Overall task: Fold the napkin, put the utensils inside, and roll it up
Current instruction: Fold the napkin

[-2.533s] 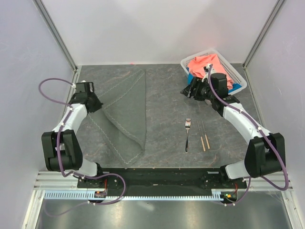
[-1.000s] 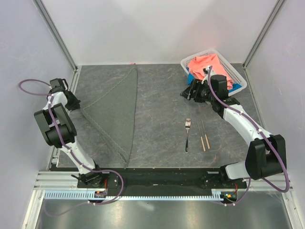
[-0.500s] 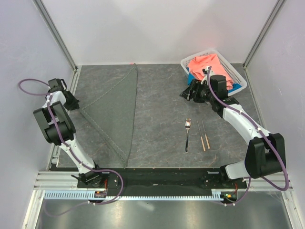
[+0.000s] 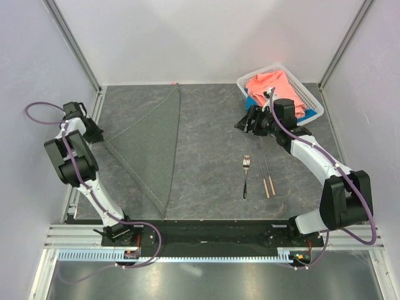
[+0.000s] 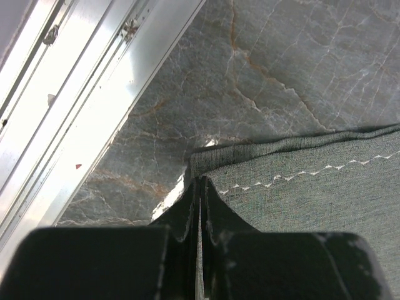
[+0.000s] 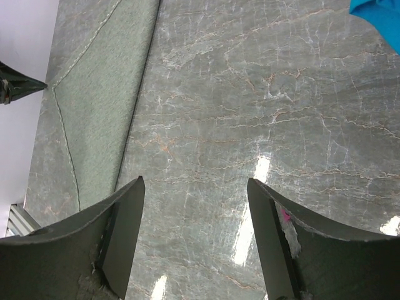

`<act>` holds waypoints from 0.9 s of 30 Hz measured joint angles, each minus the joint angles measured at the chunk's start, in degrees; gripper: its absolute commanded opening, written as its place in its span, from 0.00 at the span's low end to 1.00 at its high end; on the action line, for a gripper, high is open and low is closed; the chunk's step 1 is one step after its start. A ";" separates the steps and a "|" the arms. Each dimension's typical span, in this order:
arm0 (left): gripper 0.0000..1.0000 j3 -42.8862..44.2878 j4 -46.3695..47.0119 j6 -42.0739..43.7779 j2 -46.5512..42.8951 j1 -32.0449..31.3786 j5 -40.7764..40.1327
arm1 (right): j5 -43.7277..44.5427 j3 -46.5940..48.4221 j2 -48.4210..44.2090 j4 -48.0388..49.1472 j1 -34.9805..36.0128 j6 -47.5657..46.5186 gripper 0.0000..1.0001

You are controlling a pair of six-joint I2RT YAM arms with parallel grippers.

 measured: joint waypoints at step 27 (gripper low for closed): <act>0.79 0.96 -0.98 0.68 0.04 0.02 -1.29 | 2.01 -0.48 1.18 -3.10 0.00 -2.43 0.76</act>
